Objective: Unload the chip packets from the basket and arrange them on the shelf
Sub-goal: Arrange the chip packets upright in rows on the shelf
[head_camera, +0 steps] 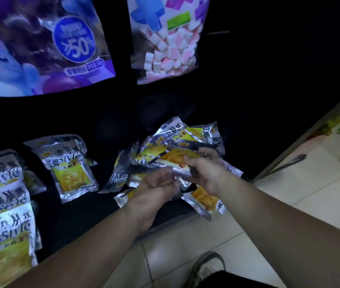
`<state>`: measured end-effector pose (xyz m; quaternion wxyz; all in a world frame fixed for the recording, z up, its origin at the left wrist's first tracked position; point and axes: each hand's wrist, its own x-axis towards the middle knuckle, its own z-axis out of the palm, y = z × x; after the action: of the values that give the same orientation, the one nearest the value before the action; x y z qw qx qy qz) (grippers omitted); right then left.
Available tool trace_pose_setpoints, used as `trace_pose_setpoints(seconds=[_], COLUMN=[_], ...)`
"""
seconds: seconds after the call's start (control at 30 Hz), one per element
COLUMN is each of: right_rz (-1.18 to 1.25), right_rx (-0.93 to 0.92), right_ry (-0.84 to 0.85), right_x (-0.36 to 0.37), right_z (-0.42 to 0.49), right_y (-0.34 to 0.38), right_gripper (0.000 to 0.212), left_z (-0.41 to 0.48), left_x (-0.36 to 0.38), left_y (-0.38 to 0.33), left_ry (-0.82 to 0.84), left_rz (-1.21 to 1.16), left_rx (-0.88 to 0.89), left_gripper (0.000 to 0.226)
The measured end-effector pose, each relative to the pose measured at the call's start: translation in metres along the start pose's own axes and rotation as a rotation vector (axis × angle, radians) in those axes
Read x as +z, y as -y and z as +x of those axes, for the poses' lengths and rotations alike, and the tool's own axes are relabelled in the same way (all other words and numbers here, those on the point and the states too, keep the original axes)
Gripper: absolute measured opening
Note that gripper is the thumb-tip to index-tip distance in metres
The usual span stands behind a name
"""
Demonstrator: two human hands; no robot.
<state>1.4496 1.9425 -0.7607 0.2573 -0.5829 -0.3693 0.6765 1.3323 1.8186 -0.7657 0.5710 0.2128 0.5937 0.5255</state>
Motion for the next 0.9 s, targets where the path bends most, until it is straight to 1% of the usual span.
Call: trace_pose_setpoints(seconds=[0.07, 0.13, 0.23, 0.27, 0.33, 0.37, 0.4, 0.47, 0.53, 0.6, 0.67, 0.73, 0.8, 0.9], right_rz=[-0.062, -0.231, -0.459, -0.533, -0.649, -0.663, -0.645, -0.550, -0.457, -0.374, -0.380, -0.435, -0.494, -0.574], right_rx=[-0.043, -0.133, -0.310, -0.386, -0.505, -0.531, -0.536, -0.518, -0.477, -0.434, -0.423, -0.443, -0.479, -0.520], right_ry=[-0.082, -0.150, -0.125, -0.118, -0.107, -0.080, -0.042, 0.031, 0.082, 0.154, 0.205, 0.231, 0.253, 0.304], right_x=[0.000, -0.002, -0.012, -0.016, -0.026, -0.029, -0.030, -0.030, -0.024, -0.016, -0.005, 0.012, 0.035, 0.083], right_z=[-0.001, -0.005, -0.020, -0.028, -0.041, -0.050, -0.060, -0.081, -0.104, -0.122, -0.132, -0.132, -0.127, -0.121], right_y=[-0.005, -0.008, -0.008, -0.006, 0.000, 0.003, 0.006, 0.010, 0.011, 0.007, 0.004, 0.006, 0.007, -0.005], right_gripper=[0.056, 0.057, 0.060, 0.060, 0.062, 0.061, 0.062, 0.068, 0.074, 0.075, 0.070, 0.060, 0.053, 0.050], left_z=[-0.003, -0.001, 0.001, -0.001, -0.004, -0.005, -0.009, -0.017, -0.025, -0.040, -0.055, -0.070, -0.083, -0.097], left_x=[-0.001, -0.006, -0.016, -0.018, -0.021, -0.022, -0.023, -0.023, -0.025, -0.031, -0.042, -0.061, -0.088, -0.139], left_y=[0.006, 0.010, 0.012, 0.009, 0.001, -0.004, -0.012, -0.025, -0.031, -0.035, -0.042, -0.056, -0.074, -0.093], left_ry=[-0.002, -0.053, -0.156, -0.178, -0.187, -0.156, -0.091, 0.038, 0.091, 0.046, -0.026, -0.056, -0.060, -0.023], left_rz=[0.069, 0.097, 0.176, 0.239, 0.333, 0.338, 0.337, 0.339, 0.294, 0.227, 0.238, 0.299, 0.397, 0.659], left_rx=[-0.052, -0.137, -0.221, -0.207, -0.066, 0.033, 0.125, 0.245, 0.252, 0.219, 0.197, 0.213, 0.191, 0.087], left_gripper=[0.029, 0.027, 0.030, 0.029, 0.027, 0.028, 0.031, 0.039, 0.037, 0.032, 0.028, 0.028, 0.033, 0.048])
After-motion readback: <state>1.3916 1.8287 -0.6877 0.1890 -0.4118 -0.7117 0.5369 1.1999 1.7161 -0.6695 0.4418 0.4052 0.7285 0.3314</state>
